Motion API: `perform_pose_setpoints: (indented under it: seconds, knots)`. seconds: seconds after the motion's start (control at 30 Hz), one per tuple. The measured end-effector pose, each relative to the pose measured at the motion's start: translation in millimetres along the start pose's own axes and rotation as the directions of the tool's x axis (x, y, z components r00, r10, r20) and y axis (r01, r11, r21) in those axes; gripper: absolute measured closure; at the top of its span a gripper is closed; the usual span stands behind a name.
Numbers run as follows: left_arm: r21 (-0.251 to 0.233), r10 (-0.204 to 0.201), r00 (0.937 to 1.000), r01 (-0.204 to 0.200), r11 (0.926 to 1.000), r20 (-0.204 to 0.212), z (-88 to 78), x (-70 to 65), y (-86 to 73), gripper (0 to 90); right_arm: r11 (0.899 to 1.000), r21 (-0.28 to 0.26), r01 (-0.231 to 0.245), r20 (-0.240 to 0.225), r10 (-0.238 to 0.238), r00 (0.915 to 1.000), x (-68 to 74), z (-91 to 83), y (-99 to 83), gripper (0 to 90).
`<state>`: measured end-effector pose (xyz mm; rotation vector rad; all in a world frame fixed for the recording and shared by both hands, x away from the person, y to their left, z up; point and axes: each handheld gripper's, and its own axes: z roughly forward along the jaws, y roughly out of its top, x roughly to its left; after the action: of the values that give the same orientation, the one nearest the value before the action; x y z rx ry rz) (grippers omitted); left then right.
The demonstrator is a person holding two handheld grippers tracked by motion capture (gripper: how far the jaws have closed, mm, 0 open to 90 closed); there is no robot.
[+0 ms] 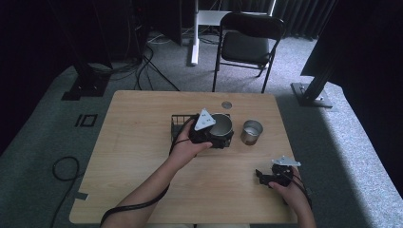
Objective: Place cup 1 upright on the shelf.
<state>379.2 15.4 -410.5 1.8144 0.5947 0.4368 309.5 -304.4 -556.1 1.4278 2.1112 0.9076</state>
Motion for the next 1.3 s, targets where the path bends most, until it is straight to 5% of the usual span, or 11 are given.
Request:
perform_pose_setpoints:
  seconds: [0.3, 0.5, 0.83, 0.87, 0.9, 0.93, 0.97, 1.0, 1.13, 1.2, 1.3]
  knots:
    - [-0.025, -0.024, 0.9962, 0.022, 0.9994, -0.084, -15.2, 19.7, 10.6, 13.6, 1.0, 0.0, 0.0, 0.0, 0.0, 1.0, 0.0, 0.0, 0.0, 10.9]
    - [-0.036, -0.026, 0.9852, 0.02, 0.9992, -0.17, -24.5, 33.3, 11.5, 13.6, 1.0, -0.001, 0.001, 0.0, -0.001, 1.0, 0.0, 0.0, 0.0, 10.9]
    - [-0.067, -0.096, 0.9402, 0.078, 0.9947, -0.327, -31.3, 54.9, 2.2, 13.6, 1.0, 0.0, 0.0, 0.0, 0.0, 1.0, 0.0, 0.0, 0.0, 10.9]
    - [-0.067, -0.096, 0.9402, 0.078, 0.9947, -0.327, -31.3, 54.9, 2.2, 13.6, 1.0, 0.0, 0.0, 0.0, 0.0, 1.0, 0.0, 0.0, 0.0, 10.9]
    - [-0.081, -0.128, 0.9228, 0.105, 0.9912, -0.363, -31.6, 59.0, -0.5, 13.6, 1.0, 0.0, 0.0, 0.0, 0.0, 1.0, 0.0, 0.0, 0.0, 10.9]
    - [-0.081, -0.128, 0.9228, 0.105, 0.9912, -0.363, -31.6, 59.0, -0.5, 13.6, 1.0, 0.0, 0.0, 0.0, 0.0, 1.0, 0.0, 0.0, 0.0, 10.9]
    - [-0.091, -0.161, 0.9043, 0.136, 0.9865, -0.395, -32.1, 63.5, -3.7, 13.6, 1.0, 0.0, 0.0, 0.0, 0.0, 1.0, 0.0, 0.0, 0.0, 10.9]
    - [-0.097, -0.17, 0.8969, 0.142, 0.9851, -0.408, -31.5, 65.1, -5.5, 13.6, 1.0, 0.0, 0.0, 0.0, 0.0, 1.0, 0.0, 0.0, 0.0, 10.9]
    - [-0.111, -0.189, 0.8891, 0.156, 0.9815, -0.417, -28.1, 68.9, -10.8, 13.6, 1.0, 0.001, -0.001, -0.001, 0.001, 1.0, 0.1, -0.1, 0.0, 10.9]
    - [-0.115, -0.205, 0.8774, 0.172, 0.9784, -0.434, -22.8, 71.4, -18.2, 13.6, 1.0, 0.001, 0.0, 0.0, 0.0, 1.0, 0.1, -0.1, 0.0, 10.9]
    - [-0.13, -0.232, 0.8742, 0.195, 0.9722, -0.426, -18.5, 74.7, -26.2, 13.6, 1.0, 0.001, 0.0, 0.0, 0.0, 1.0, 0.0, -0.1, 0.0, 10.9]
